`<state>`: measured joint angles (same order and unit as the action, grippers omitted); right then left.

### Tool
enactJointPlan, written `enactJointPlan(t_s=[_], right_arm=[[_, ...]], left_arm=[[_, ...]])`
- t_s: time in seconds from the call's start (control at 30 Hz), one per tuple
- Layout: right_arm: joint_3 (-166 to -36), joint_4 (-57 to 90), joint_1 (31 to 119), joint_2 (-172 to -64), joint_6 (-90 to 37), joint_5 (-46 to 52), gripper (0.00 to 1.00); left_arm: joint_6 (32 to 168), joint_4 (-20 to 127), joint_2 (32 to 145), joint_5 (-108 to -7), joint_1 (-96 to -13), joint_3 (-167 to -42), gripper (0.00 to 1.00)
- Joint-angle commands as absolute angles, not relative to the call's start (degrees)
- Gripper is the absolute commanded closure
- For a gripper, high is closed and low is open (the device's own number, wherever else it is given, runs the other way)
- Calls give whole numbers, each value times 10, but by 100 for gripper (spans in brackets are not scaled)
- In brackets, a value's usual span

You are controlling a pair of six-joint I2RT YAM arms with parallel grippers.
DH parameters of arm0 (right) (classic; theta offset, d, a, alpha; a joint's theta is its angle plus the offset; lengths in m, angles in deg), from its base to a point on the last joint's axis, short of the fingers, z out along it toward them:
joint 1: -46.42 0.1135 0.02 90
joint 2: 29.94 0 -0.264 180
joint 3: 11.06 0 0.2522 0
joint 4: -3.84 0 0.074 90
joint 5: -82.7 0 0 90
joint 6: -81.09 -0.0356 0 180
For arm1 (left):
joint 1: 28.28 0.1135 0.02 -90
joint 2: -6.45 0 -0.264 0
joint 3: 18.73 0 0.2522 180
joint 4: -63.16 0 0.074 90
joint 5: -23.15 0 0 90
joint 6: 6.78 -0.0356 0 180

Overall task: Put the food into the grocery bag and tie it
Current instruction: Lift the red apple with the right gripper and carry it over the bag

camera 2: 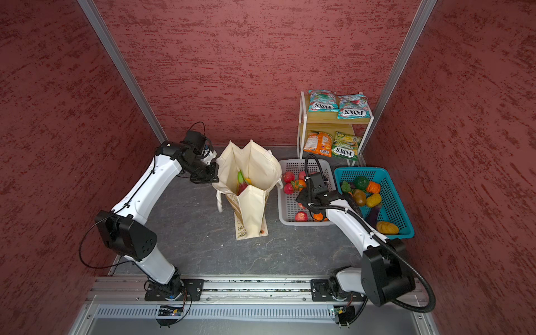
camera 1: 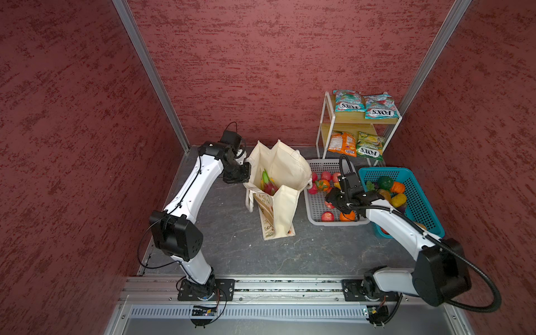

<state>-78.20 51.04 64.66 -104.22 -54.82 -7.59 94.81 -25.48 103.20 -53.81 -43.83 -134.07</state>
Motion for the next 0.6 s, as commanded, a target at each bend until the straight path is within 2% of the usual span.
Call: enactJointPlan(t_s=[0.0, 0.27, 0.57], right_arm=[[-825, 548, 643, -1009, -492, -69, 43], [-957, 554, 643, -995, -398, -94, 44], [-1179, 535, 658, -1091, -363, -52, 46]], left_arm=[[947, -236, 1037, -536, -442, -1343, 100], [946, -240, 1050, -536, -444, -1360, 100], [945, -247, 1059, -537, -449, -1375, 100]])
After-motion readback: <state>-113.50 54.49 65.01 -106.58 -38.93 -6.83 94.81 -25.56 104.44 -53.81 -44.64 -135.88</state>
